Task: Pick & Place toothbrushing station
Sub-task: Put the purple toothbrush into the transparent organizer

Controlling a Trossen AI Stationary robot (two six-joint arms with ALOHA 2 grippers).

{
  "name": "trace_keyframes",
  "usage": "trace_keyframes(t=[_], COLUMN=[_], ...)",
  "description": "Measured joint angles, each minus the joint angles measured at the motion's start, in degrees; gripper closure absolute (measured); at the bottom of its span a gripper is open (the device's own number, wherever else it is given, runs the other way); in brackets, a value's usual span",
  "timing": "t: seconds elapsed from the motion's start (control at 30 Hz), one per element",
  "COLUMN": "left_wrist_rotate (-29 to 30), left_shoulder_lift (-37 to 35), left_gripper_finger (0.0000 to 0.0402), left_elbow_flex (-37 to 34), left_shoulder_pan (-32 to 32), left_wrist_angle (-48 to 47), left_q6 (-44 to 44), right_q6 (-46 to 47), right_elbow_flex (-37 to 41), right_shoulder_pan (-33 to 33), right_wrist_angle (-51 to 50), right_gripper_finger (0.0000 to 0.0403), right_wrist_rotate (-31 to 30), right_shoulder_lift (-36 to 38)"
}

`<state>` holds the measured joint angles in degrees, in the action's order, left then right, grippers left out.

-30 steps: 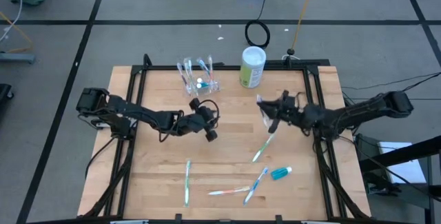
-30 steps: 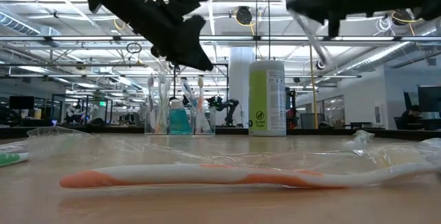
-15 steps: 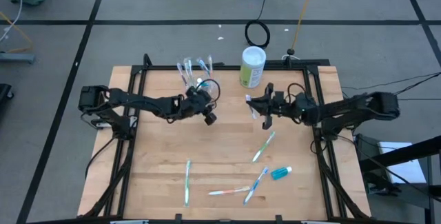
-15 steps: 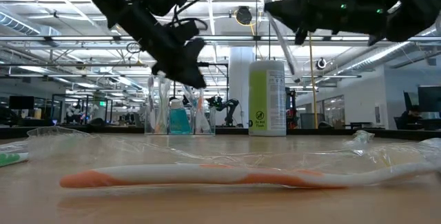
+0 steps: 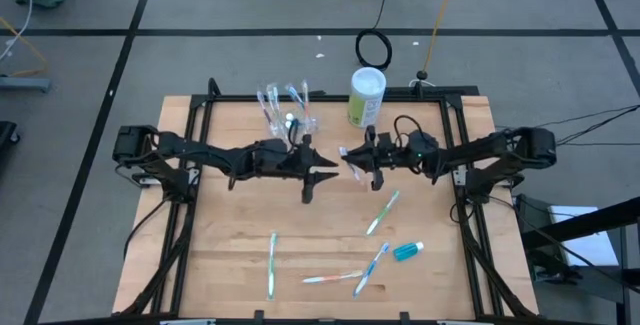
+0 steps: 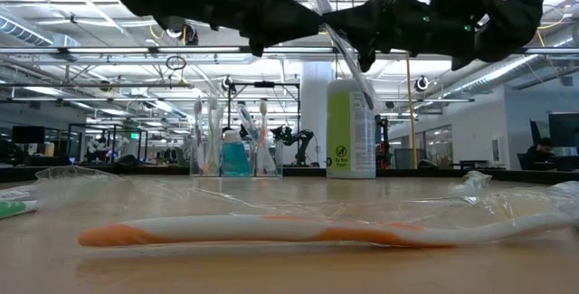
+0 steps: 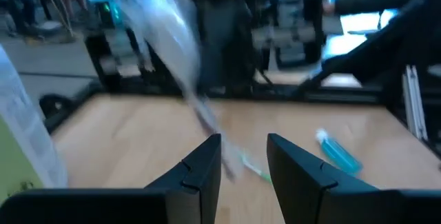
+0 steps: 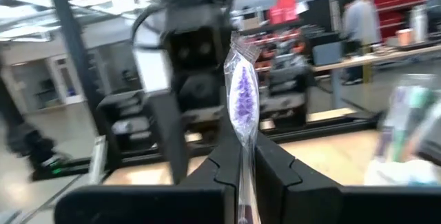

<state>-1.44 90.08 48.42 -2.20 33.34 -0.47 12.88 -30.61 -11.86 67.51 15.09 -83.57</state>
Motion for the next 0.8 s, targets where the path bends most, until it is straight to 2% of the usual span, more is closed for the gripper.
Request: trace_keyframes(t=[0.37,0.63,0.8], left_wrist_rotate=[-0.53,-0.62,-0.02], left_shoulder_lift=[0.63,4.35,4.35], left_gripper_finger=[0.0277,0.0277,0.0277], left_elbow_flex=[0.00,-0.04,-0.02], left_shoulder_pan=[-1.88,-2.01,-2.33], left_wrist_angle=[2.22,8.77,8.99], left_q6=[-5.85,-6.30,-6.34], right_q6=[1.22,-1.29,-2.05], right_elbow_flex=[-0.50,-2.49,-2.49], right_shoulder_pan=[-0.04,1.67,1.81], right_wrist_angle=[1.42,-1.96,-2.18], right_gripper_finger=[0.0390,0.0390,0.0390], right_wrist_rotate=[-0.28,-1.73,-1.96], right_shoulder_lift=[-0.88,-0.88,-0.90])
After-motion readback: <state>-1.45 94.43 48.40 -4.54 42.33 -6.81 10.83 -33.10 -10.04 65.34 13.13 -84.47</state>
